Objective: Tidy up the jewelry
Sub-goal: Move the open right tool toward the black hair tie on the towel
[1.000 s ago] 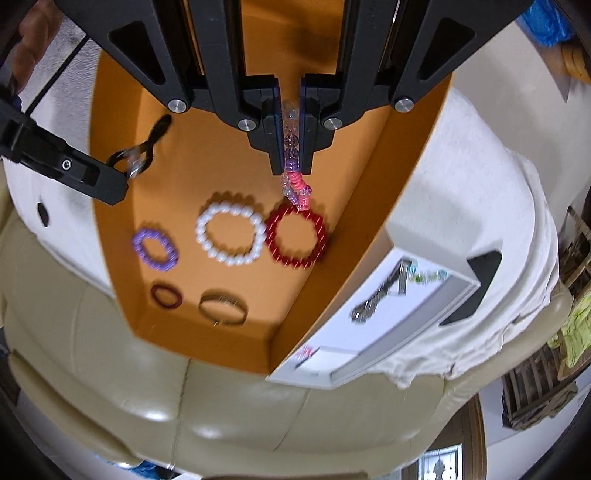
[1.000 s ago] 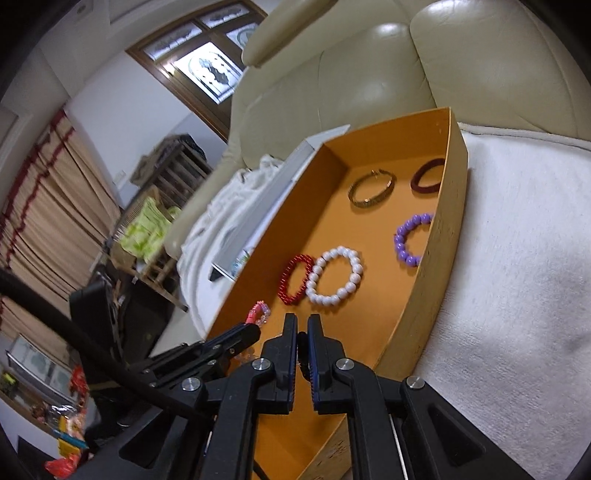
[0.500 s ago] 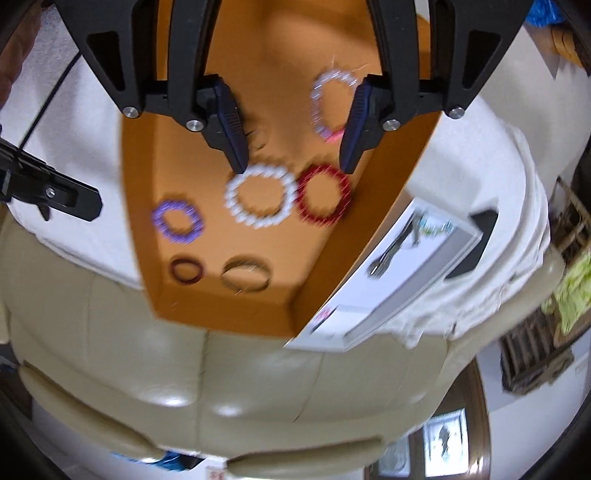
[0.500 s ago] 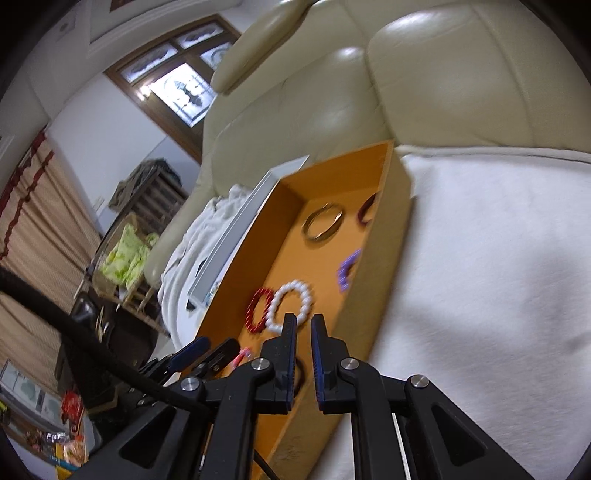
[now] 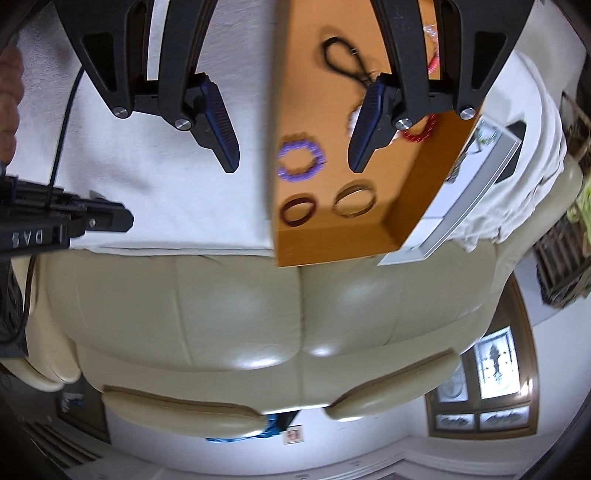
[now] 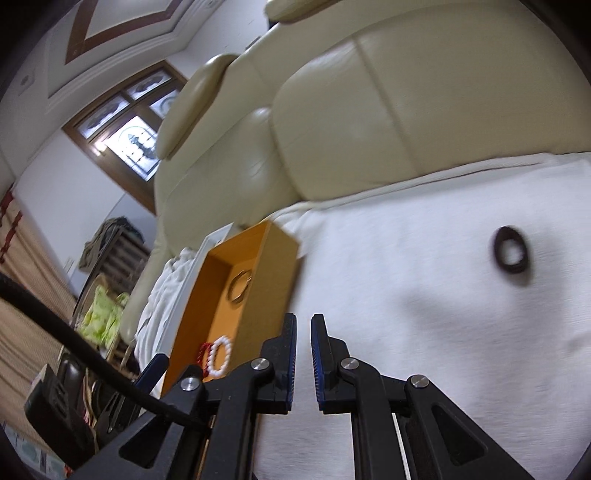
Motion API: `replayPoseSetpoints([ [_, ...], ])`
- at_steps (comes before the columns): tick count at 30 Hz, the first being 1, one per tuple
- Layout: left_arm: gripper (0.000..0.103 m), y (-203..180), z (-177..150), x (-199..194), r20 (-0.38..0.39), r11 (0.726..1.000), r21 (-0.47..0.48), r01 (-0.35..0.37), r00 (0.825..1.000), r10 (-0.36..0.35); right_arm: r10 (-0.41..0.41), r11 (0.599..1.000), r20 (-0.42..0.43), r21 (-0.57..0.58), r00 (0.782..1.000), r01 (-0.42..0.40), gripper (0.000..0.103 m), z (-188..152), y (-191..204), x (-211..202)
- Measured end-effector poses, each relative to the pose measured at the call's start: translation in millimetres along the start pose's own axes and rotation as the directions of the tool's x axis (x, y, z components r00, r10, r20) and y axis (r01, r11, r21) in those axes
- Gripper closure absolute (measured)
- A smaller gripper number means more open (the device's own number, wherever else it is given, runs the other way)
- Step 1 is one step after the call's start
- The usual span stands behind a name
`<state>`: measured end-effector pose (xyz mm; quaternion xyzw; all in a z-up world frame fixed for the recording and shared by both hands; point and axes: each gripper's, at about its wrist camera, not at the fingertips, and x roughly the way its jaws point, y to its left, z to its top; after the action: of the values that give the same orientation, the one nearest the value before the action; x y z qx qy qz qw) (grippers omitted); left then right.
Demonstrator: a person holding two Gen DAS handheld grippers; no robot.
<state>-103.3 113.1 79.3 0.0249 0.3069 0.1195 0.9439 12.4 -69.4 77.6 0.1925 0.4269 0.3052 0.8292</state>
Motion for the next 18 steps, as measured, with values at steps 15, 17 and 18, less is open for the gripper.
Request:
replayPoseSetpoints([
  [15,0.041,-71.1,10.0,16.9,-0.025,0.995,0.057,0.087,0.996,-0.086,-0.203,0.979,0.091,0.036,0.975,0.201,0.074,7.0,-72.0,-86.6],
  [17,0.041,-76.7,9.8,19.0,-0.032,0.994,0.059,0.09,0.996,-0.088,-0.234,0.971,0.08,0.061,0.969,0.229,0.074,8.9,-82.4,-88.3],
  [18,0.041,-79.9,9.9,20.1,-0.035,0.994,0.058,0.09,0.995,-0.088,-0.24,0.97,0.074,0.07,0.968,0.235,0.074,10.3,-86.8,-88.2],
])
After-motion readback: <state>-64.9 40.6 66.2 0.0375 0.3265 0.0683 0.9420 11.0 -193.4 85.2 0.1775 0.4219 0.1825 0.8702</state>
